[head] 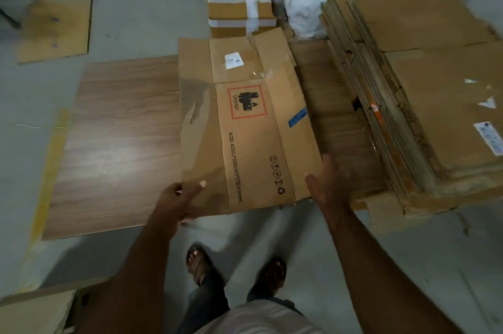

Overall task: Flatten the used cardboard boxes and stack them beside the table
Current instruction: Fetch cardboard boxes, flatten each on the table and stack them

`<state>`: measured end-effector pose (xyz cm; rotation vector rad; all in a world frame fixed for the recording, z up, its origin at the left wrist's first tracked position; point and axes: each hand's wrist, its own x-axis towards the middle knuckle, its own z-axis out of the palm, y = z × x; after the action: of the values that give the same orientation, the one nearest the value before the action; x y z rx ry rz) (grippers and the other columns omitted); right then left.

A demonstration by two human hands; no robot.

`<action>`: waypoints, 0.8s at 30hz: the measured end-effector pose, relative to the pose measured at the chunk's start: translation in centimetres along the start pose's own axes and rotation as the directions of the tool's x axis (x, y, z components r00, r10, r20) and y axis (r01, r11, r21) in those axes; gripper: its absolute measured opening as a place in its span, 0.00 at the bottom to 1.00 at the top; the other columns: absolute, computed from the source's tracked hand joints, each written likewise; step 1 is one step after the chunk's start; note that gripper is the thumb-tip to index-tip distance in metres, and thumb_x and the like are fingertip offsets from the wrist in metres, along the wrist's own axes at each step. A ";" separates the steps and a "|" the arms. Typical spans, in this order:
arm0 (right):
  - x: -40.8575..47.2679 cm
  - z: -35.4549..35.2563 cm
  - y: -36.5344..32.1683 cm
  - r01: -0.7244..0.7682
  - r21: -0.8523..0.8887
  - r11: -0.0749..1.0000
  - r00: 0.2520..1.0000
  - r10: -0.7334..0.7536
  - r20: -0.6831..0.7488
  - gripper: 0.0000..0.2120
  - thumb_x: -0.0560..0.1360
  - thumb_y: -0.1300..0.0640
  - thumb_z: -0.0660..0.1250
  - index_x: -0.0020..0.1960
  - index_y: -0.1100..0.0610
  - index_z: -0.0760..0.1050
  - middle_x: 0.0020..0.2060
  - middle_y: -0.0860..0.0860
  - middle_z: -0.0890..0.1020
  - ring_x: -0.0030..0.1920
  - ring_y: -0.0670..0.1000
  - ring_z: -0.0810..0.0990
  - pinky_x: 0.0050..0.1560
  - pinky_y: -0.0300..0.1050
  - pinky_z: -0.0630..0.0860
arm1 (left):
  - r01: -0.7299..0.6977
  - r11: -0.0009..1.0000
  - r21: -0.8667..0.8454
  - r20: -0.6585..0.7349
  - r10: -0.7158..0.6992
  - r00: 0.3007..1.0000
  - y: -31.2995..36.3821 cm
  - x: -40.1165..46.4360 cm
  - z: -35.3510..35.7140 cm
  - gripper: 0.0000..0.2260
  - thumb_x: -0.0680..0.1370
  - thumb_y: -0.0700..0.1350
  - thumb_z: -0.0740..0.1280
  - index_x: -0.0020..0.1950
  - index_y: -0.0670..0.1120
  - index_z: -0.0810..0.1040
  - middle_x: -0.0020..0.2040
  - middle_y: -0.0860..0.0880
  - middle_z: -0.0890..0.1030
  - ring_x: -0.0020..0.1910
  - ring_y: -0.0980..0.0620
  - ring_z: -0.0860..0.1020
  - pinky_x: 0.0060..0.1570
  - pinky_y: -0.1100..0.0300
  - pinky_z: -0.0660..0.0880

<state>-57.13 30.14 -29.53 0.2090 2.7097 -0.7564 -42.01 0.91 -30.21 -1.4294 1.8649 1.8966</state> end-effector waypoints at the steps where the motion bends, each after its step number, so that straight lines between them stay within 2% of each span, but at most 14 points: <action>1: -0.1 -0.3 0.2 0.004 0.002 1.000 1.000 -0.004 0.023 0.27 0.78 0.56 0.71 0.73 0.55 0.63 0.63 0.61 0.78 0.59 0.63 0.80 0.49 0.50 0.76 | -0.025 0.996 0.080 0.000 0.025 1.000 0.0 -0.5 0.4 0.16 0.70 0.52 0.80 0.51 0.45 0.83 0.45 0.43 0.87 0.41 0.42 0.86 0.48 0.36 0.82; 3: -0.7 -0.3 0.0 0.033 -0.029 0.999 0.996 -0.031 0.079 0.28 0.78 0.57 0.70 0.73 0.57 0.61 0.63 0.62 0.77 0.59 0.63 0.80 0.48 0.49 0.75 | -0.068 0.980 0.187 -0.091 0.086 0.992 -0.3 -1.3 1.6 0.20 0.67 0.53 0.83 0.52 0.44 0.83 0.46 0.44 0.87 0.41 0.41 0.86 0.42 0.38 0.83; 5: -1.8 0.3 -0.5 0.051 -0.106 0.993 0.994 -0.040 0.104 0.24 0.79 0.58 0.68 0.70 0.58 0.61 0.60 0.62 0.79 0.57 0.64 0.82 0.50 0.53 0.80 | -0.122 0.921 0.371 -0.202 0.208 0.957 -0.6 -2.5 3.0 0.20 0.71 0.52 0.80 0.55 0.44 0.80 0.49 0.43 0.85 0.42 0.42 0.85 0.41 0.45 0.84; 7: -2.8 0.9 -0.6 0.016 -0.139 0.990 0.995 -0.002 0.102 0.19 0.80 0.58 0.65 0.67 0.57 0.61 0.59 0.62 0.80 0.56 0.64 0.82 0.51 0.54 0.82 | -0.127 0.847 0.517 -0.232 0.281 0.931 -0.8 -3.8 4.3 0.20 0.75 0.50 0.77 0.61 0.41 0.80 0.49 0.42 0.83 0.42 0.45 0.81 0.41 0.53 0.80; 10: -3.0 0.8 0.6 -0.034 -0.042 0.999 0.987 0.040 0.153 0.21 0.80 0.59 0.67 0.69 0.58 0.62 0.61 0.61 0.79 0.57 0.62 0.82 0.45 0.50 0.80 | -0.106 0.903 0.416 -0.231 0.218 0.948 -2.2 -4.4 4.0 0.21 0.75 0.50 0.77 0.62 0.41 0.78 0.51 0.45 0.83 0.44 0.45 0.82 0.40 0.56 0.79; 12: -2.5 0.3 1.4 -0.073 0.079 0.994 0.981 0.057 0.187 0.24 0.77 0.62 0.69 0.70 0.58 0.66 0.62 0.61 0.79 0.58 0.61 0.81 0.44 0.50 0.81 | -0.102 0.983 0.153 -0.206 0.133 0.969 -3.5 -4.3 2.8 0.24 0.72 0.49 0.79 0.64 0.41 0.78 0.55 0.42 0.84 0.49 0.41 0.84 0.44 0.44 0.83; 13: -2.3 0.0 1.6 -0.088 0.116 0.989 0.977 0.064 0.201 0.23 0.75 0.63 0.70 0.69 0.58 0.69 0.61 0.60 0.80 0.57 0.61 0.81 0.46 0.51 0.82 | -0.099 0.994 0.043 -0.193 0.105 0.976 -4.4 -4.2 2.3 0.24 0.73 0.47 0.79 0.65 0.42 0.77 0.57 0.40 0.84 0.51 0.38 0.84 0.46 0.37 0.83; 15: -2.5 -0.2 1.4 -0.074 0.132 0.989 0.977 0.045 0.210 0.22 0.75 0.63 0.69 0.67 0.56 0.73 0.61 0.59 0.81 0.58 0.61 0.81 0.53 0.55 0.83 | -0.123 0.989 -0.080 -0.198 0.105 0.974 -5.0 -4.7 2.0 0.25 0.73 0.48 0.79 0.67 0.44 0.76 0.59 0.41 0.83 0.53 0.38 0.84 0.46 0.33 0.82; 17: -3.5 -0.4 0.7 -0.051 0.181 0.982 0.989 0.024 0.147 0.22 0.76 0.64 0.68 0.69 0.55 0.72 0.62 0.59 0.80 0.61 0.61 0.80 0.54 0.55 0.82 | -0.197 0.975 -0.105 -0.239 0.168 0.956 -4.6 -6.2 2.4 0.25 0.72 0.50 0.78 0.66 0.46 0.75 0.58 0.43 0.83 0.53 0.38 0.84 0.46 0.32 0.81; 20: -5.6 -0.7 -0.1 -0.043 0.272 0.961 0.999 0.033 0.042 0.22 0.75 0.64 0.66 0.68 0.55 0.72 0.61 0.59 0.80 0.61 0.63 0.80 0.55 0.60 0.82 | -0.302 0.953 -0.034 -0.268 0.283 0.921 -3.7 -8.1 2.6 0.17 0.77 0.46 0.75 0.62 0.46 0.74 0.56 0.44 0.83 0.52 0.40 0.83 0.46 0.33 0.82; 22: -7.2 -0.9 -0.3 -0.030 0.316 0.948 1.000 0.029 0.007 0.22 0.75 0.65 0.65 0.69 0.56 0.72 0.62 0.60 0.80 0.62 0.64 0.79 0.57 0.61 0.81 | -0.341 0.939 0.036 -0.278 0.338 0.899 -2.9 -9.5 2.2 0.17 0.78 0.46 0.74 0.63 0.47 0.74 0.56 0.45 0.82 0.53 0.41 0.82 0.50 0.37 0.82; 24: -8.7 -1.5 -0.7 -0.007 0.359 0.933 0.999 0.024 -0.044 0.20 0.76 0.65 0.66 0.68 0.58 0.72 0.62 0.60 0.80 0.63 0.63 0.79 0.58 0.58 0.80 | -0.383 0.921 0.071 -0.284 0.387 0.877 -2.0 -10.9 1.4 0.17 0.78 0.48 0.73 0.64 0.47 0.74 0.56 0.45 0.82 0.53 0.41 0.82 0.52 0.39 0.82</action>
<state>-49.50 29.85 -24.95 0.3342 2.5872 -1.2545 -35.49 8.00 -24.66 -1.4926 2.4587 1.9057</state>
